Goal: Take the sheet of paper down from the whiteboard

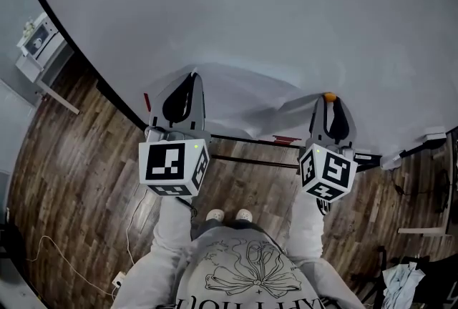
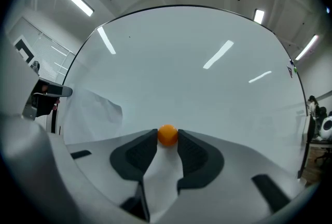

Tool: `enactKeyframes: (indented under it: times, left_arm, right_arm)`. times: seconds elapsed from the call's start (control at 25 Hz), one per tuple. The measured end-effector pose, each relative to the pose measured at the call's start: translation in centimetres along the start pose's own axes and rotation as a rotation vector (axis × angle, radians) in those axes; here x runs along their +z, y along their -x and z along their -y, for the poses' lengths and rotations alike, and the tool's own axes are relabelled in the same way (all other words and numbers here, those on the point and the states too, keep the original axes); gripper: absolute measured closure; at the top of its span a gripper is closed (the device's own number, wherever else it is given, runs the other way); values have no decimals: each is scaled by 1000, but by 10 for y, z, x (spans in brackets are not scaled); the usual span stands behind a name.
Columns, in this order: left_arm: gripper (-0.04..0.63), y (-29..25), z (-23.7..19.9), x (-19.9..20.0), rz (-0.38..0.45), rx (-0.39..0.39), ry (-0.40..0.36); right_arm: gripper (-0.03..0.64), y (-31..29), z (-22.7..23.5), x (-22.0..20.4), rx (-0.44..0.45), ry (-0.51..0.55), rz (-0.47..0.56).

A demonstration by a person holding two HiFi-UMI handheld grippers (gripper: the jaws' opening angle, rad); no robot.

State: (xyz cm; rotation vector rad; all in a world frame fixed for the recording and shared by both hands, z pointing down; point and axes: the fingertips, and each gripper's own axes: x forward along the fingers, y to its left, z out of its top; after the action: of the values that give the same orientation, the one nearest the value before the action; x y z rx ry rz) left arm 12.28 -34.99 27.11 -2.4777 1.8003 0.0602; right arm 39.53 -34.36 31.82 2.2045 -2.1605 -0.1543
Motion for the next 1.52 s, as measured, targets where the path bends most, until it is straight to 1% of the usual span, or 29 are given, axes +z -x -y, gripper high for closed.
enactKeyframes:
  times: [0.2, 0.4, 0.52, 0.64, 0.72, 0.84, 1.12, 1.52]
  left_arm:
    - [591, 9, -14, 3, 4, 23, 2]
    - [591, 16, -19, 2, 5, 27, 11]
    - [591, 19, -19, 2, 8, 23, 21]
    - [591, 24, -18, 1, 13, 18, 42]
    - [591, 26, -18, 0, 15, 17, 53]
    - [591, 30, -16, 0, 18, 9, 57]
    - [591, 37, -15, 3, 27, 0, 51]
    - [591, 43, -18, 4, 23, -7, 45]
  right_arm:
    - [494, -1, 0, 0, 1, -14, -4]
    - [475, 11, -6, 6, 2, -24, 24]
    - [476, 18, -12, 14, 1, -14, 43]
    - [514, 25, -19, 22, -5, -14, 67]
    - [556, 30, -22, 26, -12, -16, 81]
    - [588, 35, -28, 30, -16, -12, 89]
    - [601, 42, -35, 34, -17, -12, 91]
    - [606, 43, -50, 40, 9, -6, 95]
